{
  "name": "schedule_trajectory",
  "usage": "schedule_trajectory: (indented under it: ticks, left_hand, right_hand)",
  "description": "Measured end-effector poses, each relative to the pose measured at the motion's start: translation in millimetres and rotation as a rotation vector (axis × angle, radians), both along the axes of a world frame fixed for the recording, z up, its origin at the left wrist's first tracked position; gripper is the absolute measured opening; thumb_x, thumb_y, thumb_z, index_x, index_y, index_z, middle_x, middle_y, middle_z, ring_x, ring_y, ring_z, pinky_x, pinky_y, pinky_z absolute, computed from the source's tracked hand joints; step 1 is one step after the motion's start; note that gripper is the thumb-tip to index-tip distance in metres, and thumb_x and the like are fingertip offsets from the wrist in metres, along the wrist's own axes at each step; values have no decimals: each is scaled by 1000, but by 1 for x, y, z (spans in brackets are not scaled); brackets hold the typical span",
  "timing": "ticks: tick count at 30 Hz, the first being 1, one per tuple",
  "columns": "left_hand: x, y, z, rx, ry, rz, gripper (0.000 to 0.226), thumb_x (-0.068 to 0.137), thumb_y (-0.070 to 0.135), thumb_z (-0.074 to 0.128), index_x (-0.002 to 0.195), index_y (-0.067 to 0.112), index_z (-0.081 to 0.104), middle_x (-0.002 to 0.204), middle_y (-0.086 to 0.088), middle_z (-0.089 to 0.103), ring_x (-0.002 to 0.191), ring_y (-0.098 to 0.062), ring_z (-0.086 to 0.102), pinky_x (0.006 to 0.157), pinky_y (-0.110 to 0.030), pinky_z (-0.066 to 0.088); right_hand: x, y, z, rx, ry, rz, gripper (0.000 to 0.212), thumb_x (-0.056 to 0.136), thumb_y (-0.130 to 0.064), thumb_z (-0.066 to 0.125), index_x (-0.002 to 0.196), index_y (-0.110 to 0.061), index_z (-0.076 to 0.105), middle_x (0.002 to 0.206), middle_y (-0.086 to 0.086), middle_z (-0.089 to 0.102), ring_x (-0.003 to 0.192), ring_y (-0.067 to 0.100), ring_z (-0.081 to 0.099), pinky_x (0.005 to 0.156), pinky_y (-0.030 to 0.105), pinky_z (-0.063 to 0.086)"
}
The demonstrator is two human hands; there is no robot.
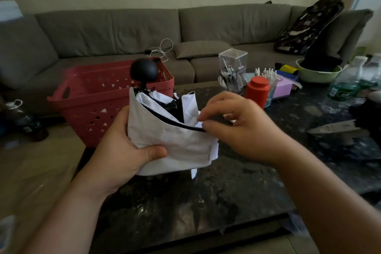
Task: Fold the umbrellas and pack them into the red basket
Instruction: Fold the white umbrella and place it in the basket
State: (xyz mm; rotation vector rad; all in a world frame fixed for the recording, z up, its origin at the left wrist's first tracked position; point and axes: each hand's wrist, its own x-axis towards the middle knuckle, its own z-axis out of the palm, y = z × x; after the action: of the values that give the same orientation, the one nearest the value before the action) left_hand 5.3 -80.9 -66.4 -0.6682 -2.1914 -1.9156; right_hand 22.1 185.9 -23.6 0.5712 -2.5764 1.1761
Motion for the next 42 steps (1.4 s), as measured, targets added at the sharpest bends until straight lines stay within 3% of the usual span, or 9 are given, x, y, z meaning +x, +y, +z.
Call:
schedule_trajectory:
  ticks: [8, 11, 14, 20, 27, 30, 32, 35, 42]
  left_hand:
    - [2, 2, -3, -73, 20, 27, 95, 51, 29, 104, 133, 38, 56, 127, 9, 74, 116, -11, 72, 87, -21, 58]
    - [2, 3, -3, -43, 30, 86, 91, 48, 29, 105, 124, 48, 58, 121, 15, 75, 112, -7, 72, 87, -21, 59]
    - [3, 1, 0, -20, 28, 85, 96, 46, 47, 103, 129, 43, 57, 127, 11, 73, 116, -8, 71, 91, -21, 58]
    - [6, 4, 3, 6, 56, 93, 90, 53, 8, 91, 130, 37, 54, 127, 20, 72, 117, -3, 69, 88, -13, 55]
    - [11, 8, 5, -19, 81, 37, 90, 53, 4, 91, 131, 32, 56, 126, 18, 73, 115, -4, 71, 86, -14, 56]
    - [11, 6, 6, -44, 92, 43, 90, 49, 8, 94, 125, 39, 57, 120, 24, 74, 111, 0, 71, 82, -13, 56]
    - [10, 4, 6, -65, 83, 21, 98, 43, 15, 106, 123, 48, 59, 122, 21, 73, 113, -3, 71, 84, -14, 56]
    - [11, 4, 11, -64, 59, -27, 94, 35, 32, 101, 114, 65, 62, 125, 18, 73, 115, -4, 70, 85, -15, 56]
    - [10, -1, 11, -157, 129, 23, 95, 41, 25, 108, 109, 69, 59, 120, 23, 72, 111, 1, 70, 83, -11, 54]
  right_hand:
    - [-4, -5, -13, 30, -275, 177, 29, 97, -13, 68, 114, -32, 80, 122, -22, 60, 117, -3, 59, 103, 30, 50]
    - [-1, -5, -12, 247, -271, 166, 43, 92, -30, 75, 134, -36, 67, 124, -21, 50, 109, -8, 52, 90, 12, 42]
    - [0, -9, -21, 377, -149, 56, 39, 88, -46, 78, 123, -38, 65, 115, -18, 55, 99, 1, 56, 87, 26, 51]
    - [-2, -5, -20, 89, -86, -31, 14, 87, -27, 83, 92, -32, 71, 88, -6, 71, 83, 8, 67, 77, 41, 60]
    - [6, -7, -13, -171, -153, 133, 25, 83, -50, 77, 99, -31, 72, 98, -9, 71, 92, 10, 67, 80, 31, 56]
    - [7, -8, -2, -380, 35, 141, 10, 92, -30, 74, 95, -21, 71, 87, 2, 67, 79, 17, 65, 71, 30, 55]
    - [8, -7, 5, -347, 108, 126, 25, 93, -9, 75, 108, -28, 69, 93, 1, 64, 84, 13, 63, 71, 31, 57]
    - [10, -2, 11, -128, -2, 136, 44, 86, -26, 78, 121, -48, 64, 116, -11, 56, 103, 9, 60, 86, 28, 58]
    - [4, 15, 14, 250, 80, 23, 17, 78, -47, 77, 90, -42, 67, 116, -17, 55, 109, 8, 58, 95, 35, 52]
